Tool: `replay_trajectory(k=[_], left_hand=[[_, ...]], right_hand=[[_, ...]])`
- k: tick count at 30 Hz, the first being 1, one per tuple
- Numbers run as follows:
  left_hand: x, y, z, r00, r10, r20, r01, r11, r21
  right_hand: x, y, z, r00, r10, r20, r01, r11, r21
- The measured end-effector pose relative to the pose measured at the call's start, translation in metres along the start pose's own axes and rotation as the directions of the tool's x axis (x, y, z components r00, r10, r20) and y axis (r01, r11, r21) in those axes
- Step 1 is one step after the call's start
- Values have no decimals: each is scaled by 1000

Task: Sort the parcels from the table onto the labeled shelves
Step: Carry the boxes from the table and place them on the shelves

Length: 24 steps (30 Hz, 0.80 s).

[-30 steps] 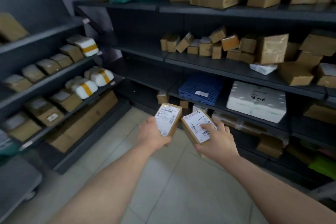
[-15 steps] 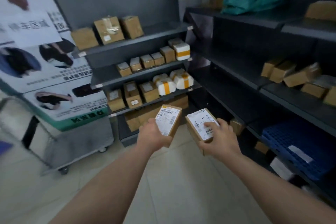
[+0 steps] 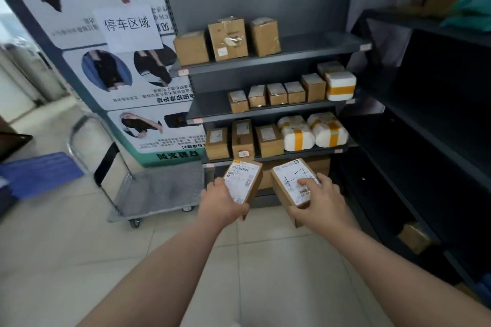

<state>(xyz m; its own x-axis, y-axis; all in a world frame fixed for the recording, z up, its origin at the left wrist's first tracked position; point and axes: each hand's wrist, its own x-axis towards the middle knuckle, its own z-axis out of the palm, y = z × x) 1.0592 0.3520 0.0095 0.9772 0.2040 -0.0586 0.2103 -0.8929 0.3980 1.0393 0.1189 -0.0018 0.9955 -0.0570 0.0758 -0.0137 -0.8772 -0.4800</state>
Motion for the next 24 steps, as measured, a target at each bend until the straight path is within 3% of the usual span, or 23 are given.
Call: replay_trajectory(k=[13,24], left_hand=[[199,-103,-49,992,-125,-13,125,992,-30],[304,-146,-79,985,-166,-49,164,986,-41]], right_hand=[[180,-143,86,998,-49,44,50,999,-21],[294,-204,142,991,-96,88,102,993,-63]])
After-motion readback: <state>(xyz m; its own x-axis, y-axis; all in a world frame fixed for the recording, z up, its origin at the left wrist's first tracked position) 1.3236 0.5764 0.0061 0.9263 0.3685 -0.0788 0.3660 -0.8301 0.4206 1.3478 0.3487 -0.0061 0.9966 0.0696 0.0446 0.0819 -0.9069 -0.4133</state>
